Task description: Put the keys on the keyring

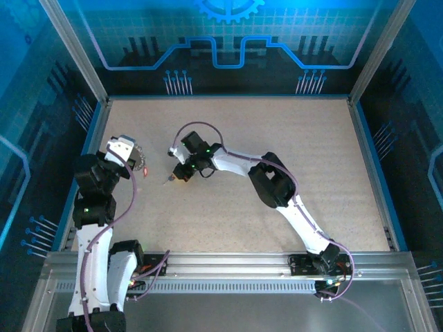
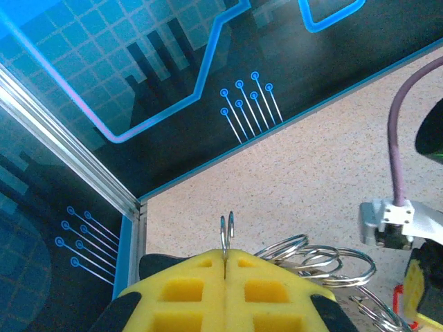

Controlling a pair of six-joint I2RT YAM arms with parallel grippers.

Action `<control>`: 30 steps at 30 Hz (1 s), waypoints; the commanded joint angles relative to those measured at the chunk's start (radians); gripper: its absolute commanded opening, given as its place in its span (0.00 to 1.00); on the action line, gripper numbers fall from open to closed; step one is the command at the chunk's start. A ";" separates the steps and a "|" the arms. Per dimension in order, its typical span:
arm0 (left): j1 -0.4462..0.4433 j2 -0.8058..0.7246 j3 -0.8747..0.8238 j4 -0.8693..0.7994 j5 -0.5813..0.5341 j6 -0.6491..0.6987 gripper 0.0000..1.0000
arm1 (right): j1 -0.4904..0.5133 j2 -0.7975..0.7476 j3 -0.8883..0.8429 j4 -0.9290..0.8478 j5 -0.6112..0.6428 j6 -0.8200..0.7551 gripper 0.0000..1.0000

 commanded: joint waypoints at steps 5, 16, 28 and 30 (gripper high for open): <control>0.009 -0.006 -0.034 0.100 0.113 -0.116 0.00 | -0.019 -0.223 -0.276 0.117 -0.013 -0.003 0.00; -0.066 -0.008 -0.077 0.166 0.194 -0.152 0.00 | -0.118 -0.542 -0.752 0.278 0.077 -0.002 0.00; -0.242 -0.037 -0.084 0.092 0.219 -0.115 0.00 | -0.192 -0.615 -0.949 0.387 0.121 0.033 0.00; -0.247 -0.048 -0.092 0.076 0.219 -0.118 0.00 | -0.198 -0.614 -0.948 0.391 0.113 0.027 0.00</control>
